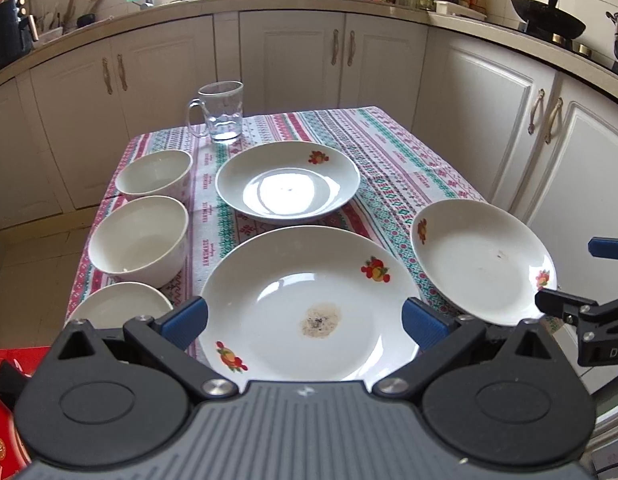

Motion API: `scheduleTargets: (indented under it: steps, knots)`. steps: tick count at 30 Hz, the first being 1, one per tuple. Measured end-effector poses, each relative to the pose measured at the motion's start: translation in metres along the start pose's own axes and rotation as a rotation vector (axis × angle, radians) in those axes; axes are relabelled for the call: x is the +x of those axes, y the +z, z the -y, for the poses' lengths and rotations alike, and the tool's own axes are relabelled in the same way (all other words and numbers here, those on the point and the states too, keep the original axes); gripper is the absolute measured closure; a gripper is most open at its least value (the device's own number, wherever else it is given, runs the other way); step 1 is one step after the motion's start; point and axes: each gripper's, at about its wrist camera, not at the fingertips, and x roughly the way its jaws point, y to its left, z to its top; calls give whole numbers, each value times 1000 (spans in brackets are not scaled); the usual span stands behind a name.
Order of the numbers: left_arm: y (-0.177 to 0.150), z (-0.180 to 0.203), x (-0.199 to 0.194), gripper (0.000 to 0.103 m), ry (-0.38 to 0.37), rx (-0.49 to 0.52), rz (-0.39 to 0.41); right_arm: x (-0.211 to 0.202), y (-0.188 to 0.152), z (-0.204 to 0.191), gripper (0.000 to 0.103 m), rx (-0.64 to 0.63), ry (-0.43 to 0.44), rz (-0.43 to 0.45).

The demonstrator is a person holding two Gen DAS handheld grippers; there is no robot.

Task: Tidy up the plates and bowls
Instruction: 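Reach the left gripper to the rim of the large stained plate and close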

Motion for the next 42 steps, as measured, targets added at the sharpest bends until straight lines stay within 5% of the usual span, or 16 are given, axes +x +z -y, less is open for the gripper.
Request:
scheduleTargets:
  steps: [12,22,37,42]
  knots:
    - [16,12,21,1,-29,56,24,30,-36,14,0,-15,75,-94]
    - [32,29,42,1,-107,150,-43,68,-42,15,0,-32,110,-146]
    - [47,64,73,1,-178,301,-99,87,-35,24,0,-21,169,-159]
    - [56,74,83,1,-229,334,-138,83,-44,23,0,0,153,-93]
